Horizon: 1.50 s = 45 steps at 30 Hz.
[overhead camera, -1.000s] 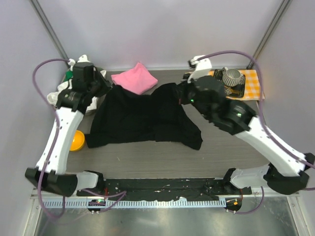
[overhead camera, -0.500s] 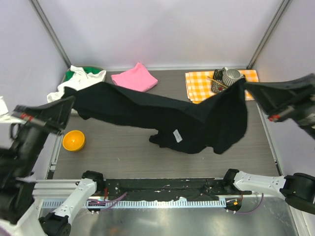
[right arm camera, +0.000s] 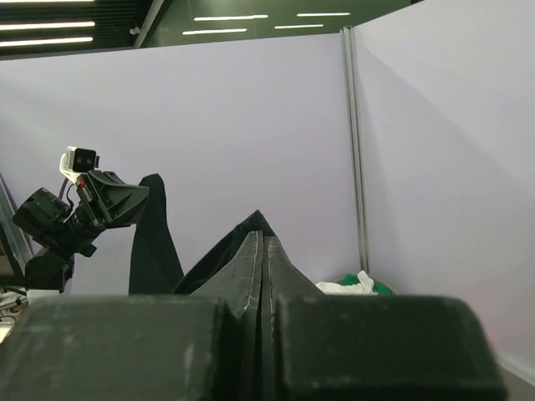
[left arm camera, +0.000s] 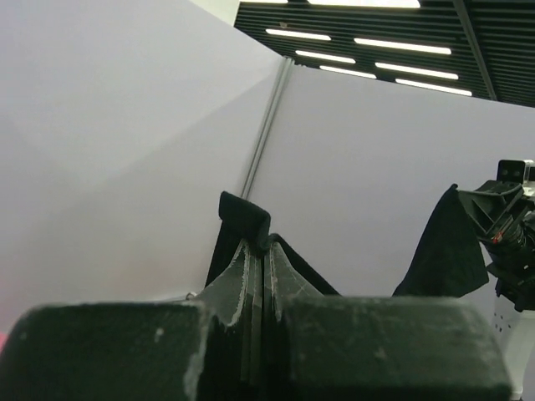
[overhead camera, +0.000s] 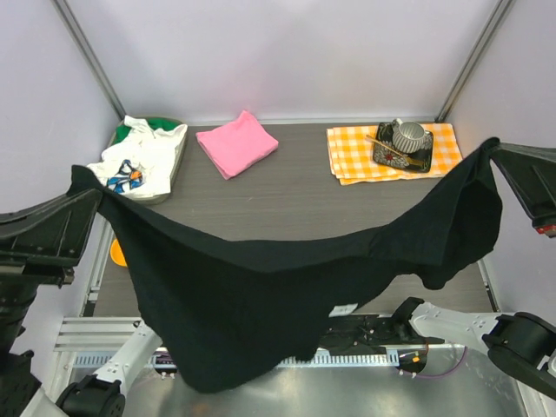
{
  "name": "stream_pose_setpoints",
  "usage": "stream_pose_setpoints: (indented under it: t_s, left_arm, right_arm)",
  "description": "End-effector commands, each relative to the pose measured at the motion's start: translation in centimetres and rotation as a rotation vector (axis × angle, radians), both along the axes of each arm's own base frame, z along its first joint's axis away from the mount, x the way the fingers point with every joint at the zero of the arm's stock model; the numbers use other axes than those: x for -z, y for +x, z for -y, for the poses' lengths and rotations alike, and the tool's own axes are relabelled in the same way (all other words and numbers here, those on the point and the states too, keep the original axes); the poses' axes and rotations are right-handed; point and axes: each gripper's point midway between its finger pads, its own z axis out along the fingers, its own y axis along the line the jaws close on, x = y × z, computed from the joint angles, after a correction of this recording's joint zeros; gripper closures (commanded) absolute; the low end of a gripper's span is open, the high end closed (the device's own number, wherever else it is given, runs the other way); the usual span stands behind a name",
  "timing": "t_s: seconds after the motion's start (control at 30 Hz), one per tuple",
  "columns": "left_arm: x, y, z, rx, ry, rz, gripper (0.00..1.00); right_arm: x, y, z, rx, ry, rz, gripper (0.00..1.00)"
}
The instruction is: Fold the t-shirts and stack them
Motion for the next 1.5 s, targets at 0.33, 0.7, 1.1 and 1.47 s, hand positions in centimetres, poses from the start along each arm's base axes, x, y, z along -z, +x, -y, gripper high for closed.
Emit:
stream_pose_setpoints:
  t_s: [0.33,0.7,1.1,1.47]
  left_arm:
    - [23.7,24.8,3.2,-0.113,0.018,-0.608,1.0]
    - [43.7,34.1,-0.5,-0.428,0.012,-1.0,1.0]
    - [46.4,41.9,-5.9,-0.596,-0.03,-1.092,1.0]
    - [44.2,49.6,-9.7,-0.615,-0.01,-1.093,1.0]
  right_arm:
    - [19.0,21.9,-6.7,0.537,-0.283,-0.478,0.99]
    - [35.0,37.1,-0.6,0.736,-0.297,-0.832,0.99]
    - [37.6,47.0,0.0,0.759,-0.304,-0.861,0.99]
    - [35.3,52.9,-0.6,0.76,-0.329,-0.801,0.99]
